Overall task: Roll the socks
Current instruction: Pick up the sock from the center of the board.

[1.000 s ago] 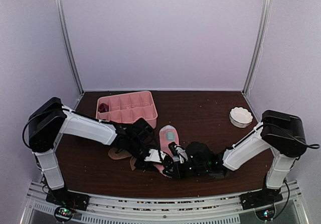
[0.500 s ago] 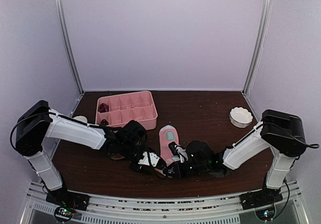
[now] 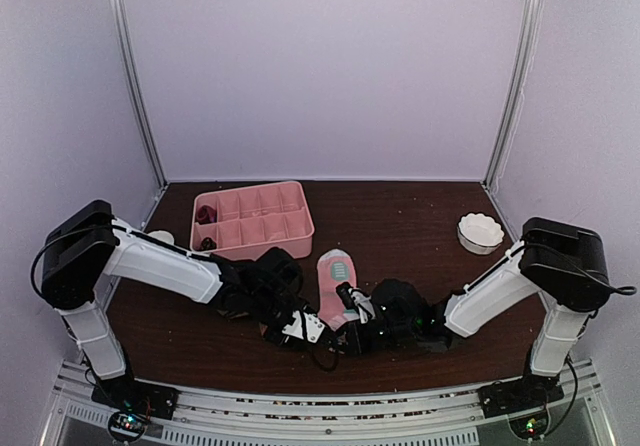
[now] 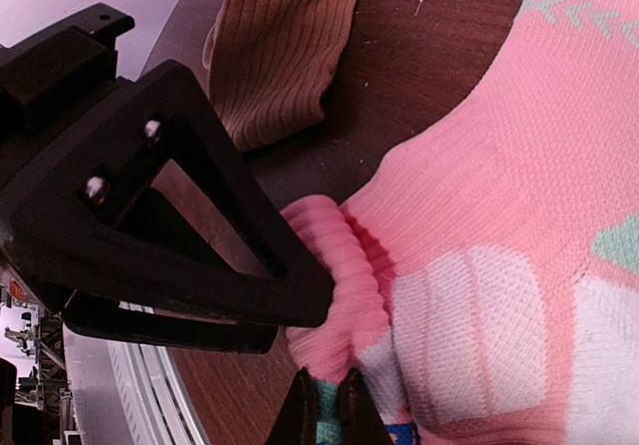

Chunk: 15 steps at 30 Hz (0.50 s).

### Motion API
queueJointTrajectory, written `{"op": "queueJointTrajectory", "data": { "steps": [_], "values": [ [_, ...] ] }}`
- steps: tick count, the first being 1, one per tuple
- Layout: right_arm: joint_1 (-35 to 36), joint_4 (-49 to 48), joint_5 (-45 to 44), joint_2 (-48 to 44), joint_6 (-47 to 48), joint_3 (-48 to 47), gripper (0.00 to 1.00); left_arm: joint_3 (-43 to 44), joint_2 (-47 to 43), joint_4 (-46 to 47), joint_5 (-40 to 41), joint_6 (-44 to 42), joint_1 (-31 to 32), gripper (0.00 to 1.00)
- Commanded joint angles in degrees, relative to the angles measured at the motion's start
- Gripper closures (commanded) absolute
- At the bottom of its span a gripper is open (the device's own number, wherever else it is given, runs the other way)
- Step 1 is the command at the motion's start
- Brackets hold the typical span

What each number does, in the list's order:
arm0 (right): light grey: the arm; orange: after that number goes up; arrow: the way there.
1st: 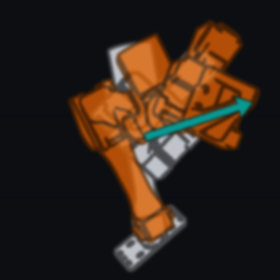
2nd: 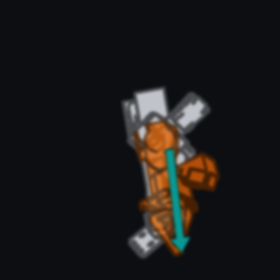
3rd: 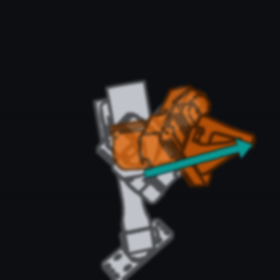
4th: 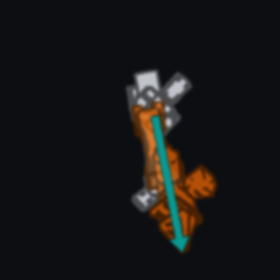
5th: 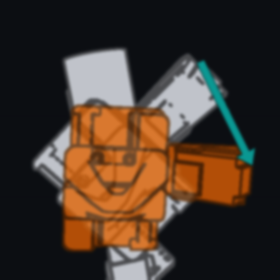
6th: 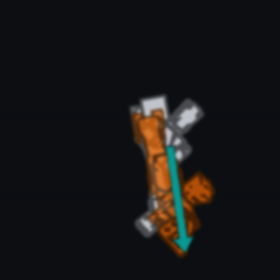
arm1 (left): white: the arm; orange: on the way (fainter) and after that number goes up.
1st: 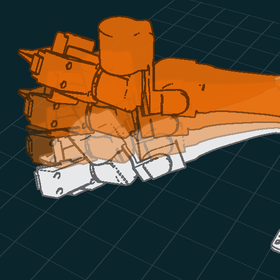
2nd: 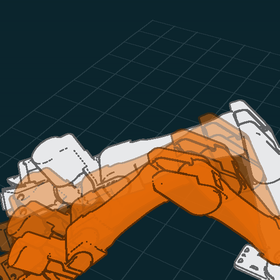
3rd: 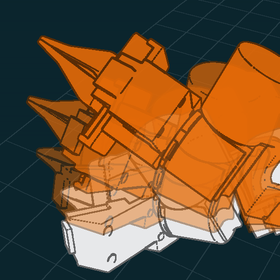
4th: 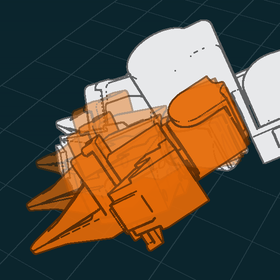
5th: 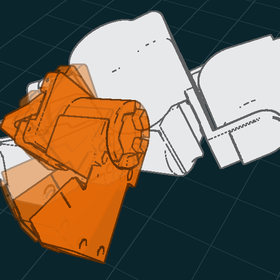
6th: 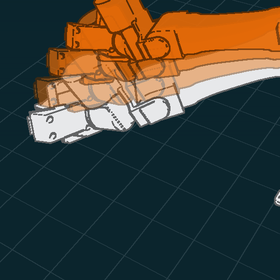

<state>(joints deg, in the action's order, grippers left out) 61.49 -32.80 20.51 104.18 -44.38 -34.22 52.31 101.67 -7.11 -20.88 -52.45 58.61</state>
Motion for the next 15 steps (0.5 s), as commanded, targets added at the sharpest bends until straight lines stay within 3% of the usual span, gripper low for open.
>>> {"op": "queueJointTrajectory", "data": {
  "steps": [1,15],
  "values": [
    [-0.5,23.3,-0.9,5.3,-0.4,5.4,1.00,1.4,1.8,1.7,2.7,-0.8,0.1,0.59],
    [-1.2,21.6,1.5,4.6,-0.4,6.1,1.00,3.0,6.4,-0.8,5.4,-2.3,0.1,0.66]
  ]
}}
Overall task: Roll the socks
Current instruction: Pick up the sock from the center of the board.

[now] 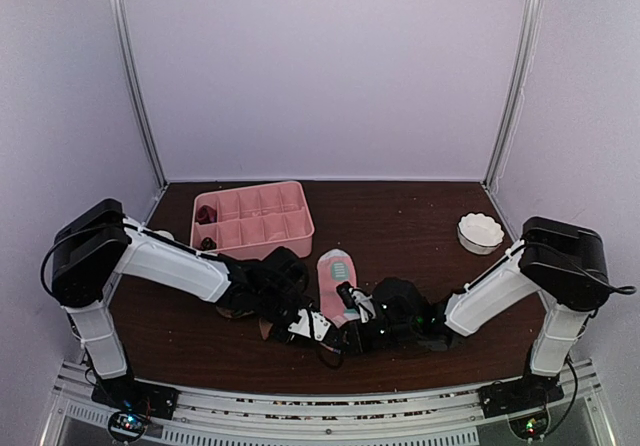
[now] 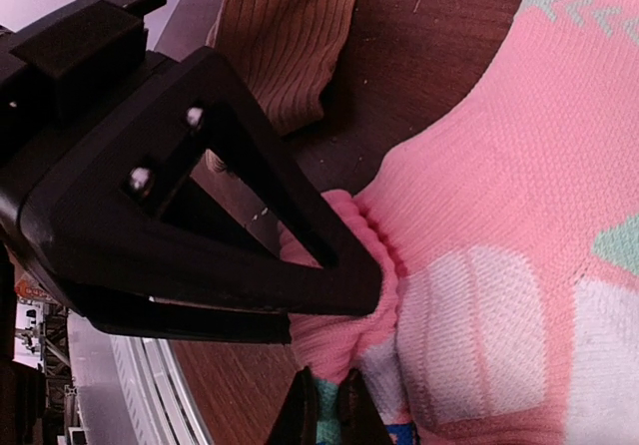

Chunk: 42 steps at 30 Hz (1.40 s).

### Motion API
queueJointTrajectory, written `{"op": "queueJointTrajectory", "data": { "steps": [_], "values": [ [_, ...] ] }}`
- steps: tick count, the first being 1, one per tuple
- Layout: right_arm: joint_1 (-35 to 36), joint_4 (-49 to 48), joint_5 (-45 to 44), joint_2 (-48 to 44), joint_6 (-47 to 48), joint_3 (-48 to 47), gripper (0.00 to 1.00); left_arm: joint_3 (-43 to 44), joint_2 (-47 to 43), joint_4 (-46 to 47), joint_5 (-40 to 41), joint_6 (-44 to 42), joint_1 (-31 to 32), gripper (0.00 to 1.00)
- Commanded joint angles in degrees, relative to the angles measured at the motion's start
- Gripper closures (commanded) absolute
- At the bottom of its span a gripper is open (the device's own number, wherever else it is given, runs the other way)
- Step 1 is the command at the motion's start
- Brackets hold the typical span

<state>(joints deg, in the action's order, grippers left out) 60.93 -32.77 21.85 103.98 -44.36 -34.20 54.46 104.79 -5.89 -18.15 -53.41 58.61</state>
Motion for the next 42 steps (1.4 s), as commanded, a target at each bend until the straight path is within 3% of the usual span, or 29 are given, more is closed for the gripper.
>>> {"op": "queueJointTrajectory", "data": {
  "steps": [1,4,12,28,30,31,33,36,42],
  "values": [
    [-1.0,20.5,0.6,4.5,-0.7,6.6,1.00,1.1,3.6,-2.7,3.0,-1.5,0.1,0.67],
    [-1.9,18.5,1.2,3.2,-1.2,7.6,0.96,1.3,4.2,-5.0,2.9,-2.2,0.1,0.68],
    [-2.7,12.0,-2.4,-3.2,-1.1,10.0,0.80,3.9,4.6,-12.5,-0.6,0.7,-0.1,0.90],
    [0.6,14.8,-32.0,-31.8,11.9,15.4,0.74,15.2,11.4,-29.3,-14.2,8.1,-5.5,0.91],
    [1.4,16.1,-35.7,-34.3,14.0,15.1,0.63,16.3,12.2,-30.9,-15.1,8.3,-5.5,0.91],
    [1.5,16.5,-36.9,-35.4,14.6,15.0,0.51,16.9,12.7,-31.7,-15.6,8.5,-5.5,0.91],
    [1.5,16.2,-39.2,-37.4,14.1,15.8,0.02,18.5,13.9,-33.7,-16.8,8.7,-5.6,0.91],
    [0.9,12.2,-44.8,-40.8,10.4,19.2,0.00,21.5,15.9,-36.9,-17.9,8.8,-5.6,0.91],
    [-1.4,5.0,-41.7,-45.6,6.3,27.3,0.01,26.2,19.6,-42.7,-19.8,8.4,-5.6,0.91]
  ]
}}
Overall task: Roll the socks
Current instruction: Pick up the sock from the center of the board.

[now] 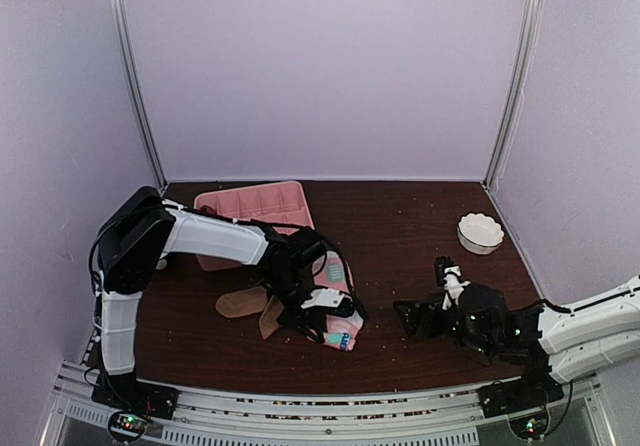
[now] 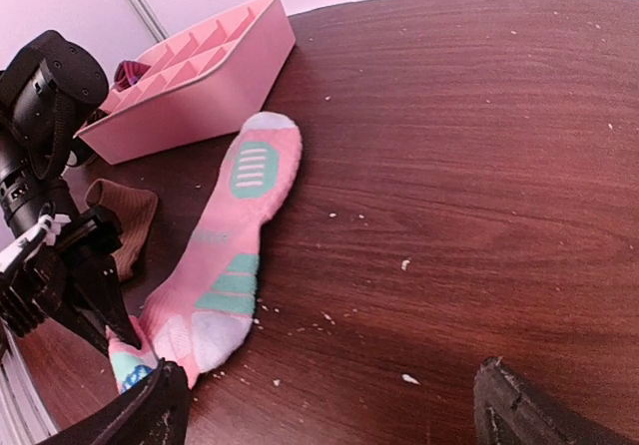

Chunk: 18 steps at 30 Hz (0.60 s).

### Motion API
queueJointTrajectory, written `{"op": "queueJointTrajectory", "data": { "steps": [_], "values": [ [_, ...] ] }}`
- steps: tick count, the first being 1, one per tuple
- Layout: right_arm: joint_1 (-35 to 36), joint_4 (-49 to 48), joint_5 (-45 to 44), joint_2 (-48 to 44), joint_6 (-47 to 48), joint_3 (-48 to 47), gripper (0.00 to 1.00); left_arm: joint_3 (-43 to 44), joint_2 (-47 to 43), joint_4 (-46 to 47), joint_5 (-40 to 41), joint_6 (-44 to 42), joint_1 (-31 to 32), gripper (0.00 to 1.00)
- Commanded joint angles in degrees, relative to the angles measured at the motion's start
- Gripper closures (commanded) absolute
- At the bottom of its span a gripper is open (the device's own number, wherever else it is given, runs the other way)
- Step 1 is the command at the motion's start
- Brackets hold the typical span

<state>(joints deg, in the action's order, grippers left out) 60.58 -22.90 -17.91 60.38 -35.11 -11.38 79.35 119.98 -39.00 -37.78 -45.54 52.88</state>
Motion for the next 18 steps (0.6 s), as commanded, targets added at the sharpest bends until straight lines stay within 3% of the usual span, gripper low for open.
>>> {"op": "queueJointTrajectory", "data": {
  "steps": [1,5,11,18],
  "values": [
    [-1.0,-2.4,-1.6,-1.9,-2.5,3.9,0.01,2.1,5.2,-10.4,-0.6,0.6,0.1,0.91],
    [3.3,3.4,-0.3,1.6,6.4,-0.8,0.05,5.4,8.1,-14.4,-2.4,0.8,0.1,0.91],
    [14.5,0.5,0.9,12.3,24.7,-7.1,0.15,11.1,13.6,-20.0,-3.3,3.3,-0.8,0.91],
    [19.0,5.3,3.4,24.0,39.4,-17.6,0.29,12.3,15.4,-21.1,-1.5,4.0,-1.6,0.91]
  ]
}}
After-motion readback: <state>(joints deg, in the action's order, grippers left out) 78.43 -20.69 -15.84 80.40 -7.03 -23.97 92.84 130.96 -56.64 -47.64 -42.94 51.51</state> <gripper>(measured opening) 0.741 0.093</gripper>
